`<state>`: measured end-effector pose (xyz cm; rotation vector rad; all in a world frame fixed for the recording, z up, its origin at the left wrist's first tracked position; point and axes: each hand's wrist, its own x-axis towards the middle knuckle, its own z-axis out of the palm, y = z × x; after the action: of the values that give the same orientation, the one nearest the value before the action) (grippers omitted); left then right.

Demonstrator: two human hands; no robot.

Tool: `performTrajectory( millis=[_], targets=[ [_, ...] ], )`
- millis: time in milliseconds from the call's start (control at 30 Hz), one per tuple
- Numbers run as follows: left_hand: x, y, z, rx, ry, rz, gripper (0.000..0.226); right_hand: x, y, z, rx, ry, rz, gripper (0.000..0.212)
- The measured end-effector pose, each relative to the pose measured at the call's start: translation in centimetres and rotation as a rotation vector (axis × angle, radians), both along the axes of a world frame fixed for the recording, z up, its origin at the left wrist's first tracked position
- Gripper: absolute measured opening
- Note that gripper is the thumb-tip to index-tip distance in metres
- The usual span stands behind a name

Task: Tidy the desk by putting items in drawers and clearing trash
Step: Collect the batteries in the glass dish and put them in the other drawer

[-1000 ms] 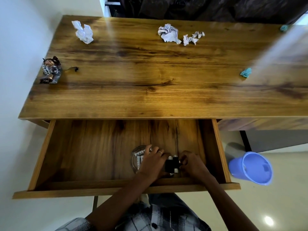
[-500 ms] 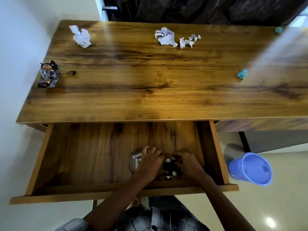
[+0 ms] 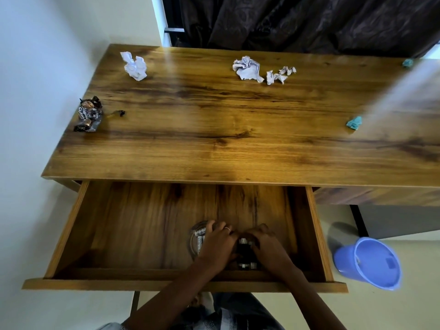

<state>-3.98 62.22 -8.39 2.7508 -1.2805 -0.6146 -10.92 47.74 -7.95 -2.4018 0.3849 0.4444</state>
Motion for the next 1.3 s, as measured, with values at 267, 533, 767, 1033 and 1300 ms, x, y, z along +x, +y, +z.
performTrajectory(
  millis=[267,533,767,1033,1300],
  targets=[
    [-0.2,-0.1,0.2,-0.001,0.014,-0.006,0.05,-0.1,-0.2,-0.4,-0.016,0.03,0.024,0.039],
    [2.6,4.3,0.5,-0.177,0.127,0.26,0.094,1.0,0.1,-0.1,-0.064,-0.029,0.045,0.059],
    [3.5,9.8,-0.4,-0.149,0.322,0.36,0.128,3.2,3.1,0.1,-0.12,0.016,0.344,0.099],
    [3.4,9.7,-1.3,-0.149,0.324,0.354,0.111,4.3,4.6,-0.7,-0.171,0.023,0.368,0.101],
    [4.1,9.5,-0.8,-0.086,0.311,0.28,0.103,3.9,5.1,-1.1,-0.187,0.031,0.314,0.102]
  ],
)
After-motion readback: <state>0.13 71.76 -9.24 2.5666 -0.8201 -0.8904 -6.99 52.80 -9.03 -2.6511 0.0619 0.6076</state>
